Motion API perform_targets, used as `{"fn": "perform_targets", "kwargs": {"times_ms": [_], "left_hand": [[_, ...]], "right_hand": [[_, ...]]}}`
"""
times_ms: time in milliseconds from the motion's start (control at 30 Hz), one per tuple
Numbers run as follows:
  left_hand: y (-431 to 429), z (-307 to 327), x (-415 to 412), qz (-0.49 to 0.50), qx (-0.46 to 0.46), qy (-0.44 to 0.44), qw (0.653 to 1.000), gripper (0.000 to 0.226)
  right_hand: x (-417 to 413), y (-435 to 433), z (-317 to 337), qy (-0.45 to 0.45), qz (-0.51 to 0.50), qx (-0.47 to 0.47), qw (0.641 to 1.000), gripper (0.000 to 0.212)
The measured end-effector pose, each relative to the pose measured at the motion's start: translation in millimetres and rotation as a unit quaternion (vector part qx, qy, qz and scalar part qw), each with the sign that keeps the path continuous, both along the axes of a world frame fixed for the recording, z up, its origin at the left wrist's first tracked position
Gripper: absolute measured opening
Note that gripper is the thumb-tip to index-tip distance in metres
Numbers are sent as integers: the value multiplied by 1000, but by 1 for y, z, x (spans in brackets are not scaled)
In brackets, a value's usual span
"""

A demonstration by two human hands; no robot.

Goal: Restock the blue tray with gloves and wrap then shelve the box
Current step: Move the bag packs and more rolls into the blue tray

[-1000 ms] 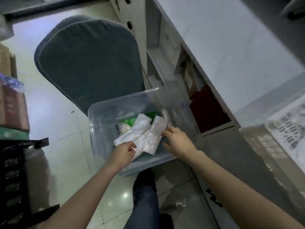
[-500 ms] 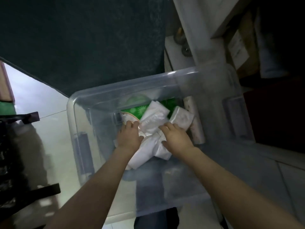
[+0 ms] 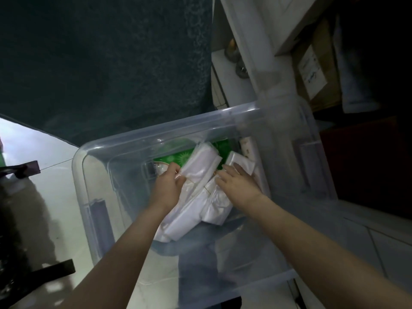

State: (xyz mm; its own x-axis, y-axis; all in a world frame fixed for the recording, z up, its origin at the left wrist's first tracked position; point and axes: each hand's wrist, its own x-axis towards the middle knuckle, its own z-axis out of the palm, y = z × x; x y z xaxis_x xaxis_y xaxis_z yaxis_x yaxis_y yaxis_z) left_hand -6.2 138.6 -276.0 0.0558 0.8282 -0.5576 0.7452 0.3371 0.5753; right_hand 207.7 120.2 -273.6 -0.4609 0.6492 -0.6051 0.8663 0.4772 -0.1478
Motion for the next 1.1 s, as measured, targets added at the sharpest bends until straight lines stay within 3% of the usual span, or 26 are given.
{"fn": "perform_targets", "kwargs": {"times_ms": [267,533,833,933,1000,1100], "left_hand": [[-1,-8,-13,5,-3,-21,1000,12],[8,26,-14,-17,-13,-58,998,15],[21,148,22,-184,-36,-179,966,32],[9,204,33,-235,-30,-211,948,29],[-2,242,39,-259,-11,-215,941,29],[-26,299,47,-315,35,-175,932,48]], "right_hand": [[5,-2,1,-46,46,82,994,17],[3,-11,53,74,-46,131,988,23],[0,-22,182,147,-113,225,957,12],[10,-39,228,142,-125,215,958,25],[16,-55,260,116,-126,215,962,27],[27,-85,308,98,-155,239,954,29]]}}
